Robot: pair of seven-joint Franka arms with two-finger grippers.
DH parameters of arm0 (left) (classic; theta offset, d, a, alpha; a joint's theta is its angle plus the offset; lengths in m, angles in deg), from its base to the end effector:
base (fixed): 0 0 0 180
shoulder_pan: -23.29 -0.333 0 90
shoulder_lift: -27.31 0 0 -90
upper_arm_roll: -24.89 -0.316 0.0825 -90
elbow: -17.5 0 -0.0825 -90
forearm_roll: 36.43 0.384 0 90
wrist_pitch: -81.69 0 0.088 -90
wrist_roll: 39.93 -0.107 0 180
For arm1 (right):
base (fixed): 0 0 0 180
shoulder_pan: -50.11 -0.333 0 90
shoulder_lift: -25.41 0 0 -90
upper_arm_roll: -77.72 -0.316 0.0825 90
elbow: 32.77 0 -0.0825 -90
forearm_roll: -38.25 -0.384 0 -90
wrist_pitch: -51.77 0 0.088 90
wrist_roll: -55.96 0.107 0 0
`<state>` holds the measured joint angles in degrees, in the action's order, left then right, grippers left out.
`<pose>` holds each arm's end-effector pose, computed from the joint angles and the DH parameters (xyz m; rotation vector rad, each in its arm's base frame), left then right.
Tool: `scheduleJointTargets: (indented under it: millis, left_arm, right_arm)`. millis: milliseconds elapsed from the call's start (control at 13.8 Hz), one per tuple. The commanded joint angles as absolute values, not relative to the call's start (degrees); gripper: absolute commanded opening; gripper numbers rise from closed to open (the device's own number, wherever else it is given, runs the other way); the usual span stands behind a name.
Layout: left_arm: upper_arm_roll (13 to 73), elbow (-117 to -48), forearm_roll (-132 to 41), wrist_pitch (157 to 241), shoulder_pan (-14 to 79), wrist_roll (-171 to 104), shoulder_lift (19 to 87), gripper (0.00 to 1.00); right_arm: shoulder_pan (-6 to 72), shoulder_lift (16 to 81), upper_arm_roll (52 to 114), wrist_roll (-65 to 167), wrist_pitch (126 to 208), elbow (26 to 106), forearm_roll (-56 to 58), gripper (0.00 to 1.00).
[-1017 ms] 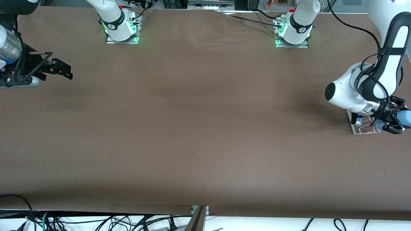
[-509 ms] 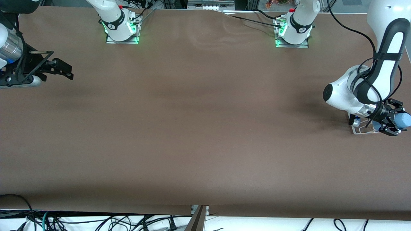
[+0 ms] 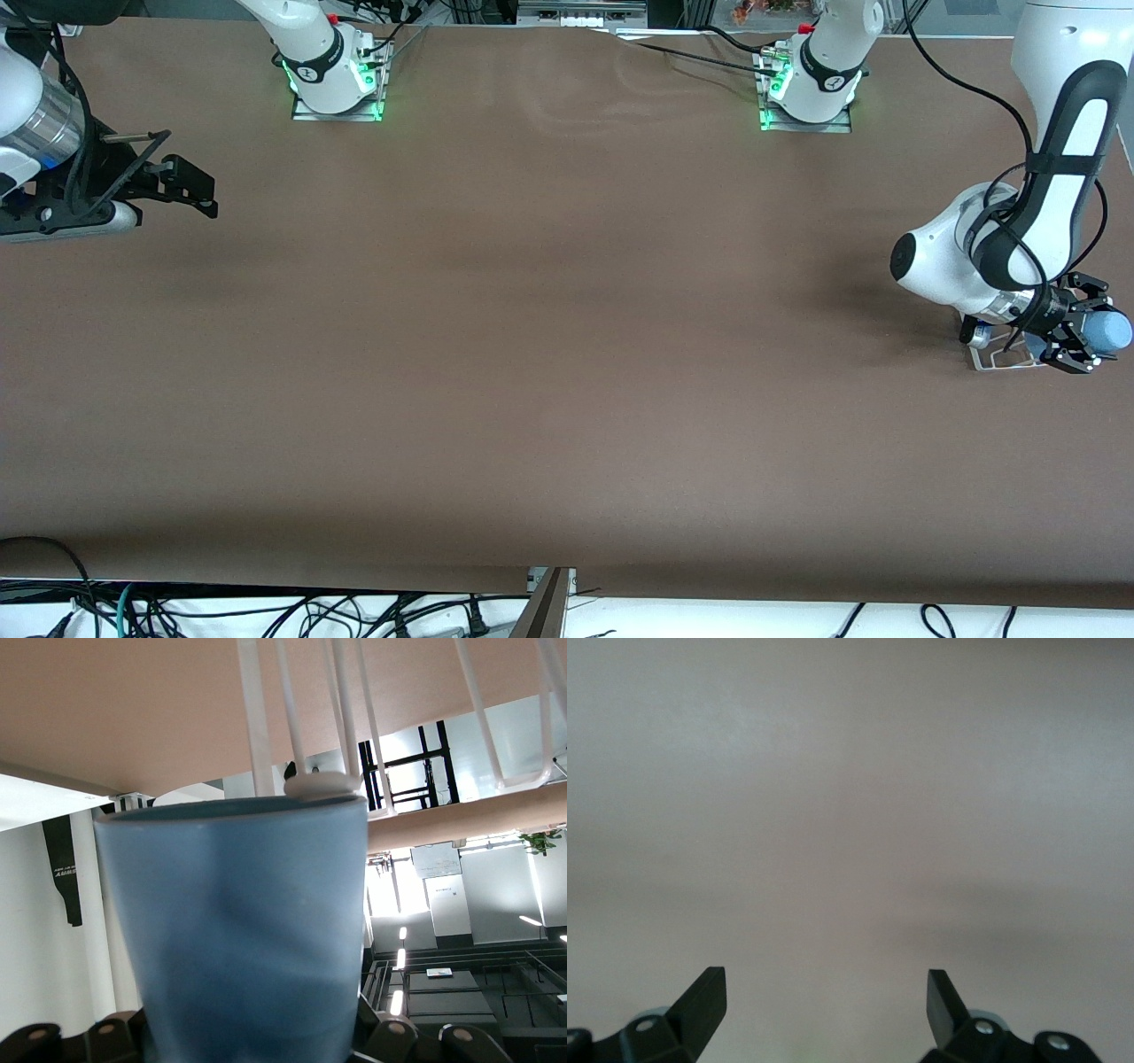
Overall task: Transfer cup to left arm and place on rack
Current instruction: 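Lower the cup into the wire rack with the left gripper, then open the left gripper and lift it away from the cup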
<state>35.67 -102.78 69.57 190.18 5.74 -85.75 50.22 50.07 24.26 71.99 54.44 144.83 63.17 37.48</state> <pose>0.5685 0.1414 0.2509 -0.9987 1.5595 1.0343 0.5475 0.0572 0.5911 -3.1247 -0.1975 0.0481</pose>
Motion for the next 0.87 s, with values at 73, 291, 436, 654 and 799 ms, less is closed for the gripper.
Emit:
scheduleJointTargets:
  millis: [73,291,436,654,799]
  left_arm:
    - [35.4,-103.1,71.3,190.6,5.7,-84.6,51.2,0.43]
    - [35.4,-102.8,70.9,190.6,5.7,-84.2,51.0,1.00]
    - [35.4,-102.7,70.9,190.6,5.7,-84.3,51.0,1.00]
    - [35.6,-102.5,70.5,190.5,5.7,-84.7,50.5,1.00]
    - [36.0,-100.9,64.4,190.4,6.0,-84.8,48.8,1.00]
  right_arm:
    - [49.7,24.4,71.8,53.7,144.6,61.9,38.0,1.00]
    - [49.8,24.6,71.9,53.7,144.6,61.9,38.1,1.00]
    - [49.8,24.5,71.9,53.7,144.5,61.9,38.1,1.00]
    - [49.8,24.5,71.9,53.7,144.6,61.9,38.1,1.00]
    - [49.8,24.6,71.9,53.6,144.6,62.0,37.9,1.00]
